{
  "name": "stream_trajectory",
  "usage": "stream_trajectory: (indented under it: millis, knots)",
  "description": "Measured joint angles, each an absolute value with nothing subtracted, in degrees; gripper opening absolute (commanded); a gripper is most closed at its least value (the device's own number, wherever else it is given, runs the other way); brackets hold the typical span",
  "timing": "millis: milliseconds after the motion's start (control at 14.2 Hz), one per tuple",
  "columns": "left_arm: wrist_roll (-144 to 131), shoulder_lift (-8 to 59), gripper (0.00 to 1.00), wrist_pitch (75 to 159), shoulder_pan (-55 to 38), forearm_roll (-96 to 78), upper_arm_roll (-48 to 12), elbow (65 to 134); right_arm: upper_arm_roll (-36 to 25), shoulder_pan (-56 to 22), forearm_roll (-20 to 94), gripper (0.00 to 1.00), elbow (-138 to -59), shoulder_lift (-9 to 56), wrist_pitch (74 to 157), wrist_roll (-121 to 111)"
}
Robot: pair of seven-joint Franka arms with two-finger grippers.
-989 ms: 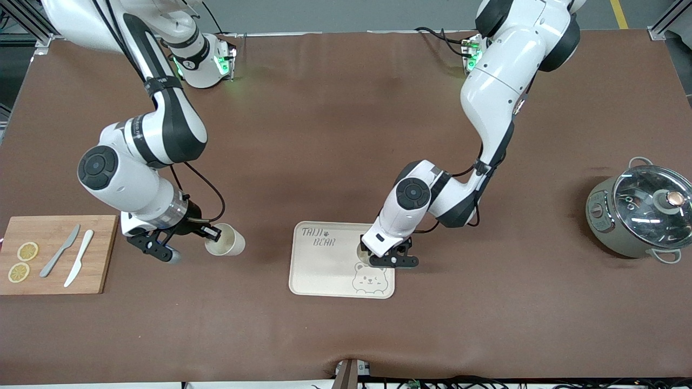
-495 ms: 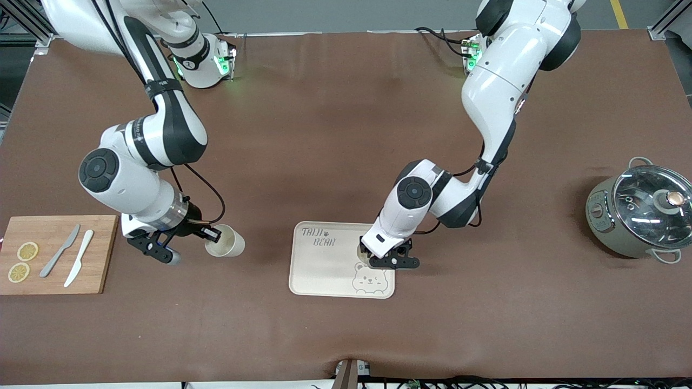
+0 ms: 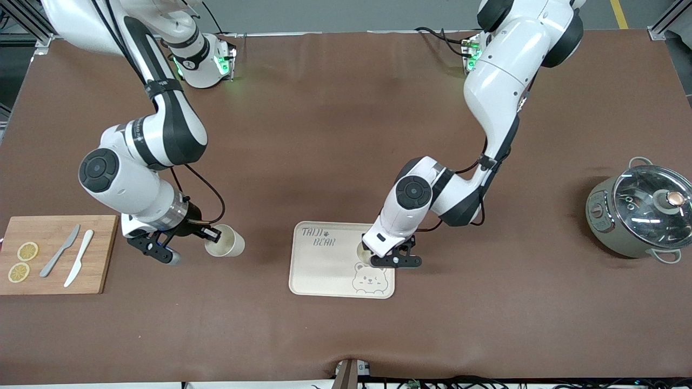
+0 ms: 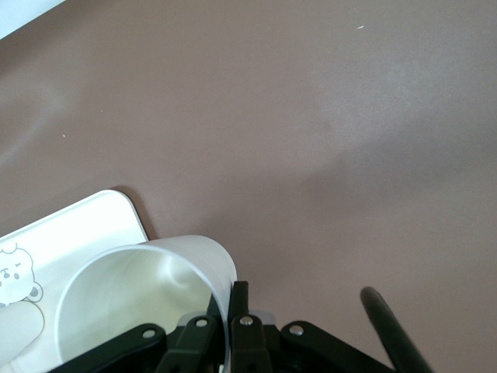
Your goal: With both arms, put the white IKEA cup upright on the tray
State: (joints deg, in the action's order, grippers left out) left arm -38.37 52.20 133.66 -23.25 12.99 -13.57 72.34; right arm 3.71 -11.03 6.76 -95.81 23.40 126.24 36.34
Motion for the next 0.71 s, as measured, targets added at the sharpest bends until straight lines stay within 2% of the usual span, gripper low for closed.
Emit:
stream_trajectory:
  millis: [707]
  knots:
    - [-38.37, 50.56, 0.63, 131.15, -23.18, 12.99, -13.57, 71.99, 3.72, -11.03, 6.76, 0.00, -95.79, 23.47, 126.25, 36.34]
